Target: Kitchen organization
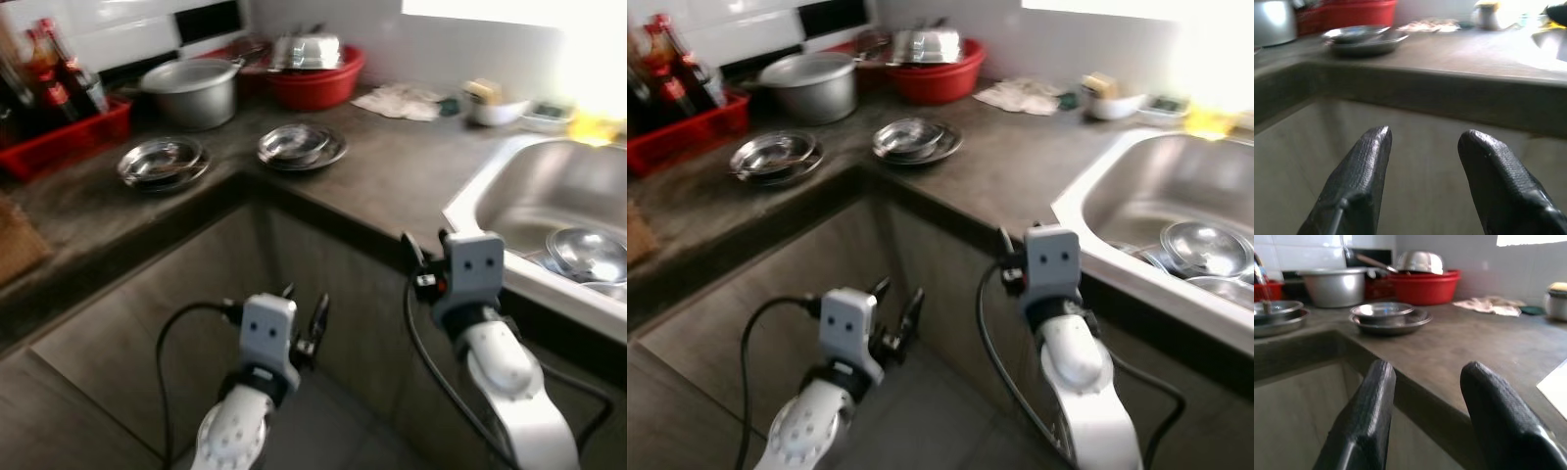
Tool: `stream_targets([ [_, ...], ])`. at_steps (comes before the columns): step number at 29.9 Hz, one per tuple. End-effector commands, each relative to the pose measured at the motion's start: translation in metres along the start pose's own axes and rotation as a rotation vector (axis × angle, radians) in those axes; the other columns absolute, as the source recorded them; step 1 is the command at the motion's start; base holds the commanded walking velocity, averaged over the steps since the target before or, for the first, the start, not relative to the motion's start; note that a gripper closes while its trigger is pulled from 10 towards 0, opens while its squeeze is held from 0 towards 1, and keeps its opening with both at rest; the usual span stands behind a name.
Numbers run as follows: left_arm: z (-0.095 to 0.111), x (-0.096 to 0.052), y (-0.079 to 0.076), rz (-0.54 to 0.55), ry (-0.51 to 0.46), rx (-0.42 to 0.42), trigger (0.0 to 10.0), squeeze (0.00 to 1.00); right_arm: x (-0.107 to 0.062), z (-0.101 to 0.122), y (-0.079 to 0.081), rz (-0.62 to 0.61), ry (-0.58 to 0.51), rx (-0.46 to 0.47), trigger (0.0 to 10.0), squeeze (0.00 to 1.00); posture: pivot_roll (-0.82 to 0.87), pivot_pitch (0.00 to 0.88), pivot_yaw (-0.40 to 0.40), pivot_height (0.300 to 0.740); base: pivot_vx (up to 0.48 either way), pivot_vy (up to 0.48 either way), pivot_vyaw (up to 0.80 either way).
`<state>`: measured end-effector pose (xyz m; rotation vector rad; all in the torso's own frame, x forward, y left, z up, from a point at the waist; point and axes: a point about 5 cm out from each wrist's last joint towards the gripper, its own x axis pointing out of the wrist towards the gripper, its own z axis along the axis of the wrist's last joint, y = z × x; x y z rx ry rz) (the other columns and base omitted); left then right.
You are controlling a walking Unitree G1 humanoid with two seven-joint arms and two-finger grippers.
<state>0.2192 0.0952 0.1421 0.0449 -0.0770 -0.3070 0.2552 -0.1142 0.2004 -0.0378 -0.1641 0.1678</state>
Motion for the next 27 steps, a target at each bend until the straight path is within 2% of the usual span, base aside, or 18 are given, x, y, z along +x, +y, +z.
stream_targets([
  [1, 0.0044, 0.0018, -0.0097, -0.032, -0.019, -0.009, 10.0, 0.00, -0.0020, 0.0011, -0.0112, -0.047, -0.001, -0.013, 10.0, 0.00, 0.09, 0.074, -0.005, 0.740, 0.300, 0.000, 0.00],
  [22, 0.0052, 0.0023, -0.0100, -0.031, -0.019, -0.011, 10.0, 0.00, 0.0031, 0.0060, -0.0130, -0.040, -0.022, -0.030, 10.0, 0.00, 0.08, 0.063, -0.008, 0.740, 0.296, 0.000, 0.00],
  [27, 0.0050, 0.0023, -0.0104, -0.033, -0.019, -0.012, 10.0, 0.00, 0.0034, 0.0054, -0.0117, -0.029, -0.022, -0.041, 10.0, 0.00, 0.09, 0.061, -0.008, 0.740, 0.289, 0.000, 0.49],
])
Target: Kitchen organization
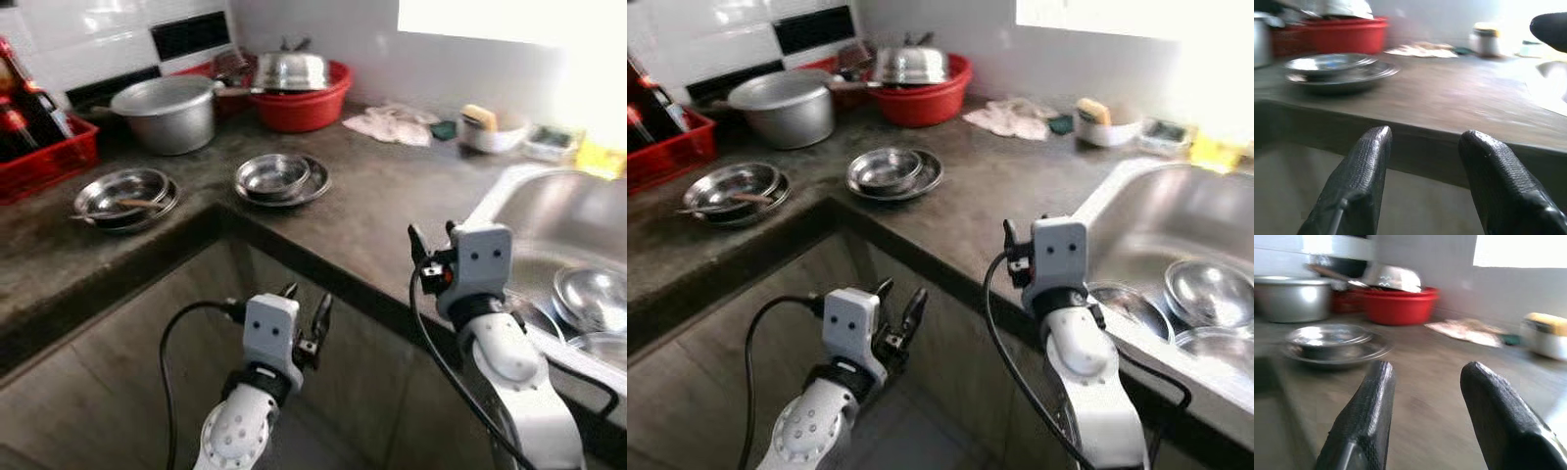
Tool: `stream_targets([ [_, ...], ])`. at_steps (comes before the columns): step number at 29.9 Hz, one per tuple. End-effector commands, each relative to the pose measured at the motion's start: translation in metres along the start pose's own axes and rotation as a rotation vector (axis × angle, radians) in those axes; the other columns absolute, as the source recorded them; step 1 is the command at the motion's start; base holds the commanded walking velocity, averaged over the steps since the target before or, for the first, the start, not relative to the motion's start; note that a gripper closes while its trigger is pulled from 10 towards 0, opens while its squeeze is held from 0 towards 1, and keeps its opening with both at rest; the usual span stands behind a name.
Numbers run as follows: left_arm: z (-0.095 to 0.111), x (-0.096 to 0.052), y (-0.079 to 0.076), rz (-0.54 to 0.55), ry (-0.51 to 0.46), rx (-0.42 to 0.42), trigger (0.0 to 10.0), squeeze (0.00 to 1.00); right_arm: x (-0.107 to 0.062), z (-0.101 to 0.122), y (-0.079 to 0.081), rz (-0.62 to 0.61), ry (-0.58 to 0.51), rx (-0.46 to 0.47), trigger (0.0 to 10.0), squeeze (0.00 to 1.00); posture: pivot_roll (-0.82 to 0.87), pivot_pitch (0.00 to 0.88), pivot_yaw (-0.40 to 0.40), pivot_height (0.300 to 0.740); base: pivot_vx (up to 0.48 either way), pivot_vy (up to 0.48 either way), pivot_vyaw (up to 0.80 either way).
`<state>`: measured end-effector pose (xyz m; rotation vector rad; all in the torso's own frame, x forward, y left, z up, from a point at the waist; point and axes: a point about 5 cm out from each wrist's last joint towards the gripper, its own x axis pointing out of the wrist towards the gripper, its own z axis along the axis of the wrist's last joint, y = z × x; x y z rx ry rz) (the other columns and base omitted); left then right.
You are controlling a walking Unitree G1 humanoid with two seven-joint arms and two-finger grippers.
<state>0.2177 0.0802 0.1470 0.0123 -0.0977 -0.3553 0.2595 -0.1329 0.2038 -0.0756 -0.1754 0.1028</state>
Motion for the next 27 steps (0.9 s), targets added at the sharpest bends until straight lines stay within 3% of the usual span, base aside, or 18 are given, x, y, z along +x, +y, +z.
stream_targets([
  [1, -0.0005, -0.0013, 0.0041, 0.013, 0.008, 0.019, 10.0, 0.00, 0.0016, 0.0035, 0.0078, 0.032, -0.018, 0.003, 10.0, 0.00, 0.09, 0.059, -0.007, 0.740, 0.285, 0.000, 0.80],
  [3, -0.0007, -0.0010, 0.0044, 0.013, 0.008, 0.020, 10.0, 0.00, 0.0022, 0.0035, 0.0079, 0.030, -0.018, 0.002, 10.0, 0.00, 0.09, 0.055, -0.008, 0.740, 0.281, 0.000, 0.80],
  [27, -0.0017, 0.0014, 0.0073, 0.021, 0.004, 0.020, 10.0, 0.00, 0.0106, 0.0015, 0.0058, 0.022, -0.001, 0.028, 10.0, 0.00, 0.08, 0.059, -0.007, 0.740, 0.330, 0.000, 0.00],
])
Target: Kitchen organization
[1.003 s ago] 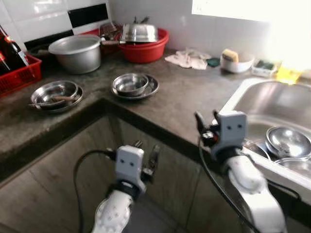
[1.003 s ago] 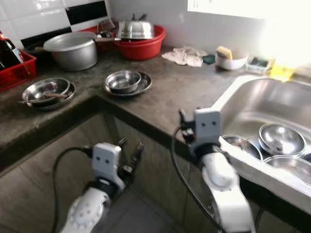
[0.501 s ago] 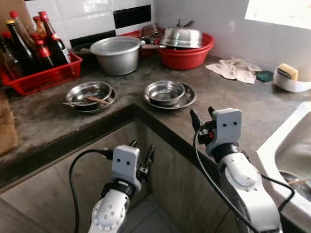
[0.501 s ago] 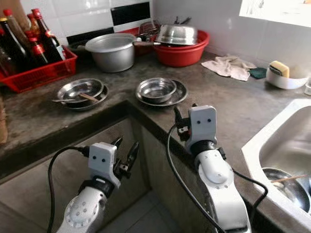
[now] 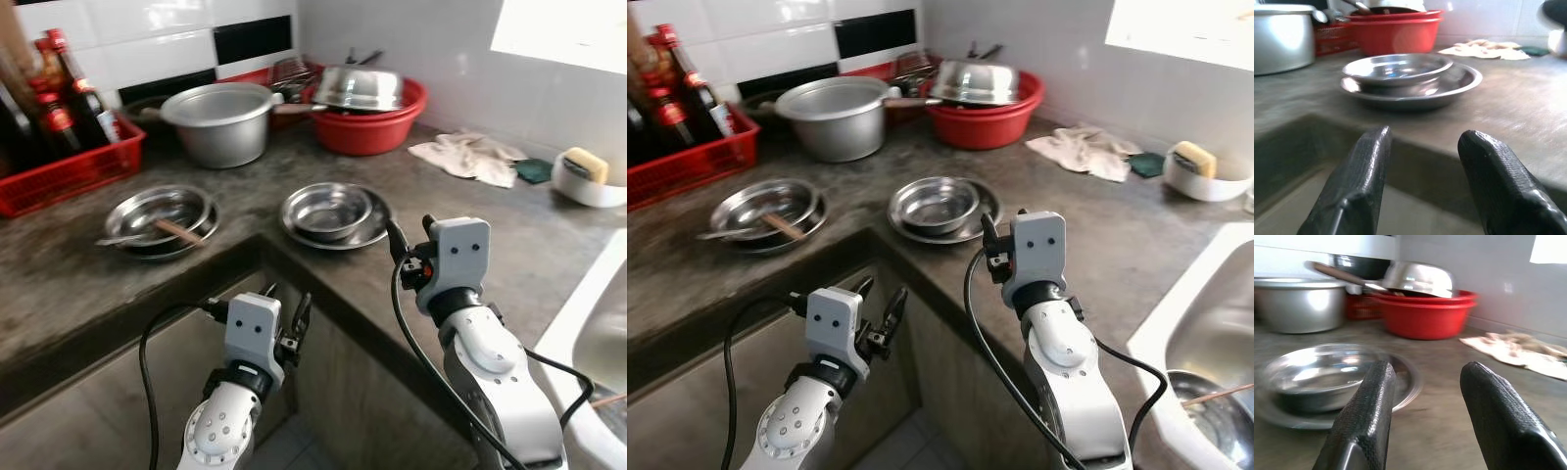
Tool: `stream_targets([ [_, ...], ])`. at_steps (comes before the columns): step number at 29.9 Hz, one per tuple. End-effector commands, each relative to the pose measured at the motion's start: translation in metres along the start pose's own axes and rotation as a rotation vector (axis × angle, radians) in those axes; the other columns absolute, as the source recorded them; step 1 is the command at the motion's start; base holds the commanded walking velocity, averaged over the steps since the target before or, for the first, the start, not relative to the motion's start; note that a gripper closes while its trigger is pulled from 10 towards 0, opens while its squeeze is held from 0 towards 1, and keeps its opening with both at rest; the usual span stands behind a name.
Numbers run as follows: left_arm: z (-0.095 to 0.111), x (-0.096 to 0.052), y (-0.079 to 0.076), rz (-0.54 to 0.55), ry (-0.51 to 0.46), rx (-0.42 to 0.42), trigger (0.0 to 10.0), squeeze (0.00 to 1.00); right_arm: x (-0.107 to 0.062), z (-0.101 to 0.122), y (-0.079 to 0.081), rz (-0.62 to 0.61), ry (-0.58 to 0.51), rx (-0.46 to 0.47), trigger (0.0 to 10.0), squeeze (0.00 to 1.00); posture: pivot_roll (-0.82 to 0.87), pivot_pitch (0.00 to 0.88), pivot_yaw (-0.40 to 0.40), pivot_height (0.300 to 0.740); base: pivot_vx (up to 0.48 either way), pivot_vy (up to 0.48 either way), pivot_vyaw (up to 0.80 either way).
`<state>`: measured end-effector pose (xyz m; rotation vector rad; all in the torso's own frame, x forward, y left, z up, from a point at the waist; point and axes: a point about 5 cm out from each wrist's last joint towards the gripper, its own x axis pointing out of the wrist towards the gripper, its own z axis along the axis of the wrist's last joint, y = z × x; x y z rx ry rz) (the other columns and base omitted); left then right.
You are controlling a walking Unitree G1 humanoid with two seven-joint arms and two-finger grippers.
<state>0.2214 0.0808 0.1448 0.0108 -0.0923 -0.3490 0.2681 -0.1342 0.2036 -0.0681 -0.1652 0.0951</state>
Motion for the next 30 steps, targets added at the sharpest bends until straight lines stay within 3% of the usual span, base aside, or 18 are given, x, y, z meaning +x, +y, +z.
stream_targets([
  [1, 0.001, -0.002, 0.005, 0.015, -0.001, 0.022, 10.0, 0.00, 0.003, 0.004, 0.008, 0.033, -0.013, 0.025, 10.0, 0.00, 0.08, 0.059, -0.007, 0.740, 0.334, 0.000, 0.00],
  [4, 0.001, -0.002, 0.005, 0.017, -0.010, -0.011, 10.0, 0.00, 0.008, 0.007, 0.009, 0.041, -0.021, 0.033, 10.0, 0.00, 0.08, 0.062, -0.006, 0.740, 0.266, 0.000, 0.00],
  [9, -0.001, -0.001, 0.006, 0.019, 0.008, 0.005, 10.0, 0.00, 0.017, 0.012, 0.008, 0.052, -0.024, 0.070, 10.0, 0.00, 0.08, 0.068, -0.008, 0.740, 0.000, 0.000, 0.00],
  [10, -0.001, -0.001, 0.005, 0.016, 0.011, 0.003, 10.0, 0.00, 0.022, 0.016, 0.007, 0.054, -0.027, 0.088, 10.0, 0.11, 0.08, 0.070, -0.008, 0.740, 0.000, 0.000, 0.00],
  [11, -0.001, -0.001, 0.005, 0.015, 0.012, 0.005, 10.0, 0.00, 0.025, 0.016, 0.006, 0.059, -0.021, 0.092, 10.0, 1.00, 0.08, 0.071, -0.009, 0.740, 0.000, 0.000, 0.00],
  [17, -0.002, -0.002, 0.003, 0.012, 0.019, -0.001, 10.0, 0.00, 0.043, 0.017, 0.009, 0.112, 0.065, 0.108, 10.0, 1.00, 0.08, 0.078, -0.013, 0.740, 0.000, 0.000, 0.00],
  [18, -0.002, -0.002, 0.003, 0.010, 0.021, -0.003, 10.0, 0.00, 0.045, 0.018, 0.009, 0.114, 0.072, 0.110, 10.0, 0.84, 0.08, 0.079, -0.013, 0.740, 0.000, 0.000, 0.00],
  [19, -0.002, -0.002, 0.002, 0.009, 0.021, -0.005, 10.0, 0.00, 0.048, 0.019, 0.008, 0.110, 0.077, 0.113, 10.0, 0.00, 0.08, 0.082, -0.015, 0.740, 0.000, 0.000, 0.00],
  [25, -0.003, -0.003, -0.002, -0.031, 0.001, 0.002, 10.0, 0.00, 0.058, 0.019, 0.005, 0.113, 0.183, 0.104, 10.0, 0.00, 0.08, 0.087, -0.020, 0.740, 0.000, 0.000, 0.00],
  [30, -0.007, -0.003, -0.006, -0.045, 0.074, -0.034, 10.0, 0.00, 0.071, 0.020, 0.004, 0.165, 0.302, 0.142, 10.0, 0.00, 0.08, 0.085, -0.025, 0.740, 0.000, 0.000, 0.00],
])
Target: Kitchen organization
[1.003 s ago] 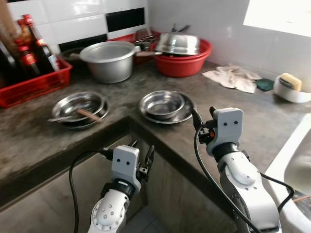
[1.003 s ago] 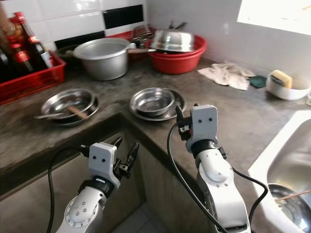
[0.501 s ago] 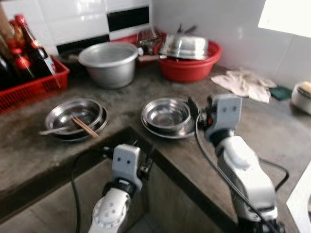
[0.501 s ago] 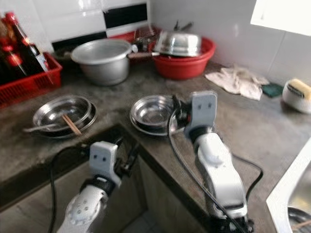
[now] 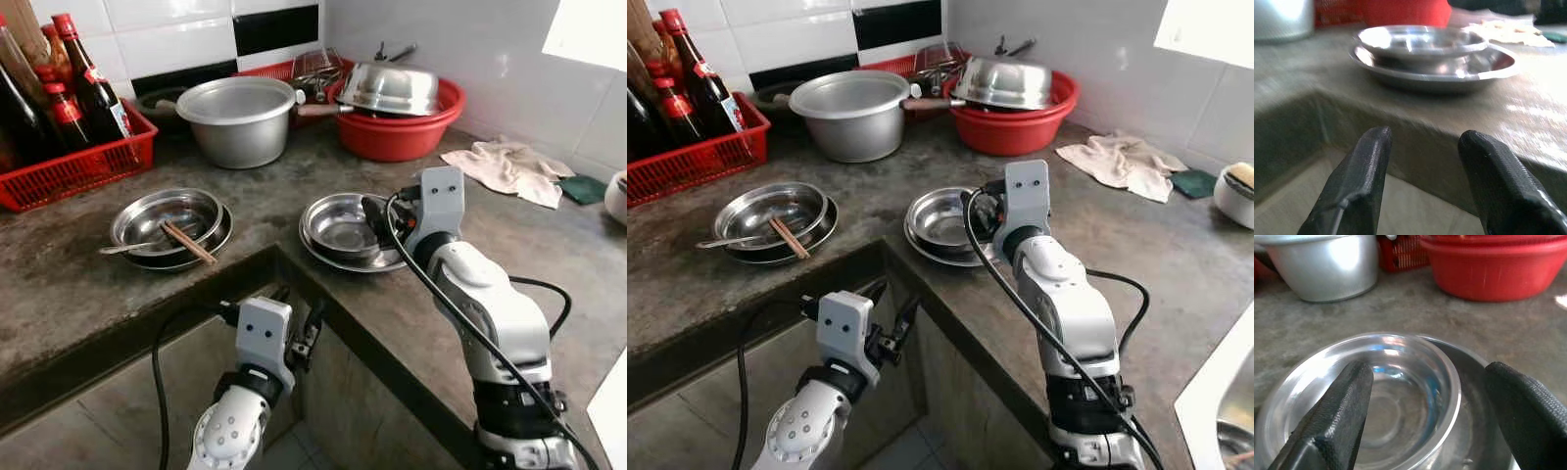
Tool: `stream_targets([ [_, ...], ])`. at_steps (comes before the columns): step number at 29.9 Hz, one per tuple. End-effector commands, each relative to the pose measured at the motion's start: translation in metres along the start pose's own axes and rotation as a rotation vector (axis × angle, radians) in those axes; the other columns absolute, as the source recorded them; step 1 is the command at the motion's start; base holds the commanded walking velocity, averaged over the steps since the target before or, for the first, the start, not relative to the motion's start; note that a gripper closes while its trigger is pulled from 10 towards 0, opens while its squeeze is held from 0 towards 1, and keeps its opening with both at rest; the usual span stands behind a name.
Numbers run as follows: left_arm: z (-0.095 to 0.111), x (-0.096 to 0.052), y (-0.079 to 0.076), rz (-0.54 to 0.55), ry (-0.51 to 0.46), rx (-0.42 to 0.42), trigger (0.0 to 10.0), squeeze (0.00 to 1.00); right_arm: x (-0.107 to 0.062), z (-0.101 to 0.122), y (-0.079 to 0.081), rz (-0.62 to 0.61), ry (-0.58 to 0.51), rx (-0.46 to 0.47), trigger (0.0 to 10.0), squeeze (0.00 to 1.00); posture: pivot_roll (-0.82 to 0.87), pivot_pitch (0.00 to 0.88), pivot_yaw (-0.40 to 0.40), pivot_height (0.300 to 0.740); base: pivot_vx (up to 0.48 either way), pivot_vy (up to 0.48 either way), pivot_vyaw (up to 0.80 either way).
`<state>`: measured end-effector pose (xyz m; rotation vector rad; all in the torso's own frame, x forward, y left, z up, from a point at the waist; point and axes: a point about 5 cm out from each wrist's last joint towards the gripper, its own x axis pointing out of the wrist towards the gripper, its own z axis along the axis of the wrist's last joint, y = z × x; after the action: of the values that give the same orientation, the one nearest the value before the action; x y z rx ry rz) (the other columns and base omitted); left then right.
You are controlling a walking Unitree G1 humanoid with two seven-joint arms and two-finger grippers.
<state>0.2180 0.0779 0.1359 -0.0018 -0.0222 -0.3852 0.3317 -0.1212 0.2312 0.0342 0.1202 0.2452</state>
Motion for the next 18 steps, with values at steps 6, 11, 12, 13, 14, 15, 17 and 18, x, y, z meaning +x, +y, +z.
stream_targets([
  [6, 0.0028, 0.0002, -0.0010, -0.013, -0.026, 0.006, 10.0, 0.00, 0.0065, 0.0103, -0.0064, 0.023, 0.072, 0.042, 10.0, 0.00, 0.09, 0.083, -0.029, 0.740, 0.000, 0.000, 0.00],
  [11, 0.0029, -0.0011, -0.0021, -0.021, -0.025, 0.013, 10.0, 0.00, 0.0091, 0.0118, -0.0087, 0.037, 0.130, 0.074, 10.0, 0.00, 0.08, 0.076, -0.026, 0.740, 0.000, 0.000, 0.00],
  [12, 0.0029, -0.0010, -0.0023, -0.022, -0.026, 0.015, 10.0, 0.00, 0.0099, 0.0116, -0.0091, 0.039, 0.142, 0.085, 10.0, 0.00, 0.08, 0.076, -0.026, 0.740, 0.000, 0.000, 0.00],
  [13, 0.0028, -0.0009, -0.0023, -0.023, -0.026, 0.015, 10.0, 0.00, 0.0102, 0.0114, -0.0092, 0.040, 0.146, 0.086, 10.0, 0.00, 0.08, 0.071, -0.026, 0.740, 0.000, 0.000, 0.00],
  [14, 0.0028, -0.0009, -0.0023, -0.023, -0.026, 0.015, 10.0, 0.00, 0.0102, 0.0114, -0.0092, 0.040, 0.146, 0.086, 10.0, 0.00, 0.08, 0.071, -0.026, 0.740, 0.000, 0.000, 0.00],
  [15, 0.0025, -0.0010, -0.0026, -0.025, -0.026, 0.016, 10.0, 0.00, 0.0108, 0.0103, -0.0099, 0.036, 0.159, 0.084, 10.0, 0.00, 0.08, 0.070, -0.024, 0.740, 0.000, 0.000, 0.00],
  [17, 0.0023, -0.0010, -0.0031, -0.026, -0.026, 0.016, 10.0, 0.00, 0.0114, 0.0093, -0.0104, 0.035, 0.167, 0.084, 10.0, 0.00, 0.08, 0.069, -0.026, 0.740, 0.000, 0.000, 0.00],
  [18, 0.0022, -0.0010, -0.0031, -0.024, -0.026, 0.017, 10.0, 0.00, 0.0119, 0.0084, -0.0108, 0.031, 0.175, 0.089, 10.0, 0.00, 0.08, 0.069, -0.026, 0.740, 0.000, 0.000, 0.00],
])
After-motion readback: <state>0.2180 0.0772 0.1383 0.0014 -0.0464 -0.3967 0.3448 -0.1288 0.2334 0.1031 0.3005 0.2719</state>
